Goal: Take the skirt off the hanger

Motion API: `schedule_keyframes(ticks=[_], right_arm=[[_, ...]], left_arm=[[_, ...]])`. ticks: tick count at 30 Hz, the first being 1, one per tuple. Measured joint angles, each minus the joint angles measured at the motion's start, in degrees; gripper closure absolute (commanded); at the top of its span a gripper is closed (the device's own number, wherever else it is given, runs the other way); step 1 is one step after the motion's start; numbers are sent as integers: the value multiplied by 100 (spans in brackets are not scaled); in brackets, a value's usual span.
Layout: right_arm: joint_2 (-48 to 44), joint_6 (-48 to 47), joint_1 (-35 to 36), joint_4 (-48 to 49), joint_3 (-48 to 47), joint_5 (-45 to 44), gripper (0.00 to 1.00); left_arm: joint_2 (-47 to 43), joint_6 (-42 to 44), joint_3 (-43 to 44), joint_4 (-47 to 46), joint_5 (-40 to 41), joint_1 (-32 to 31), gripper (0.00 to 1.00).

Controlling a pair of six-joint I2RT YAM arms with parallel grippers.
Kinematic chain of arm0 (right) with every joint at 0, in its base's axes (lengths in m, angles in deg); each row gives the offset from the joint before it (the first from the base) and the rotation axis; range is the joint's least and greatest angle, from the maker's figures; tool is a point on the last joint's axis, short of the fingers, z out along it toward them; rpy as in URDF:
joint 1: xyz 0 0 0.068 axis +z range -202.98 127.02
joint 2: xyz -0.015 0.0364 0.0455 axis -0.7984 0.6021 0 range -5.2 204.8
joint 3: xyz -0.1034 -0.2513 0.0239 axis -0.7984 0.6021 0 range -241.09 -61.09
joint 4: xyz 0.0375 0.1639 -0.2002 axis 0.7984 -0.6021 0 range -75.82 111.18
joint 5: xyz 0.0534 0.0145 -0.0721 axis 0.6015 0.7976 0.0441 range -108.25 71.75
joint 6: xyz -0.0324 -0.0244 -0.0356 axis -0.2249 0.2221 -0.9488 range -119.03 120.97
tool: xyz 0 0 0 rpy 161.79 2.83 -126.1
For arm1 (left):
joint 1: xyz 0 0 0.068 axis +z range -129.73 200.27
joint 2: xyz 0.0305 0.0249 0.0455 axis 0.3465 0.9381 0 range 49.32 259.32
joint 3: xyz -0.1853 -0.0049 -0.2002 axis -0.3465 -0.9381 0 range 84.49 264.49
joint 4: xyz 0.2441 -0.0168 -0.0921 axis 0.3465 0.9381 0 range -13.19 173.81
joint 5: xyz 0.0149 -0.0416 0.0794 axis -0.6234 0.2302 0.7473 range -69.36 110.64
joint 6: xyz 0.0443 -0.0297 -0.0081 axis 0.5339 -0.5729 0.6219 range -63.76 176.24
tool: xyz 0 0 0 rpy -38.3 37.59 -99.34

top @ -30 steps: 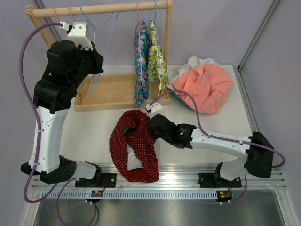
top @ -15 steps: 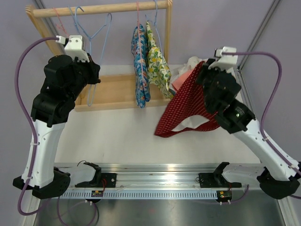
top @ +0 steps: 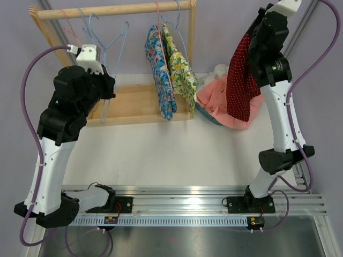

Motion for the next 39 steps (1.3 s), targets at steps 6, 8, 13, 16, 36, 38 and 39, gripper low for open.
schedule_keyframes(ticks=[6, 8, 13, 16, 36, 38, 39], right_arm=[[68, 769, -330, 256, 1320, 804, 89], [179, 1051, -400, 234, 1845, 1241, 35], [741, 1622, -498, 186, 3185, 2361, 1], [649, 1921, -496, 284, 4476, 2822, 1], [-2347, 2374, -496, 586, 7217, 4068, 1], [-2400, 2371, -496, 549, 7259, 4072, 1], [-2415, 2371, -496, 540, 7274, 4072, 0]], left_arm=[[55, 0, 2, -17, 0, 0, 100], [160, -2, 59, -35, 0, 0, 100], [774, -4, 728, 9, -7, 0, 100], [1241, 31, 1300, 26, -7, 0, 100], [3766, -160, 3220, 70, -280, 787, 100], [3781, -245, 3178, 76, -334, 846, 100], [3773, -293, 3110, 50, -369, 866, 100]])
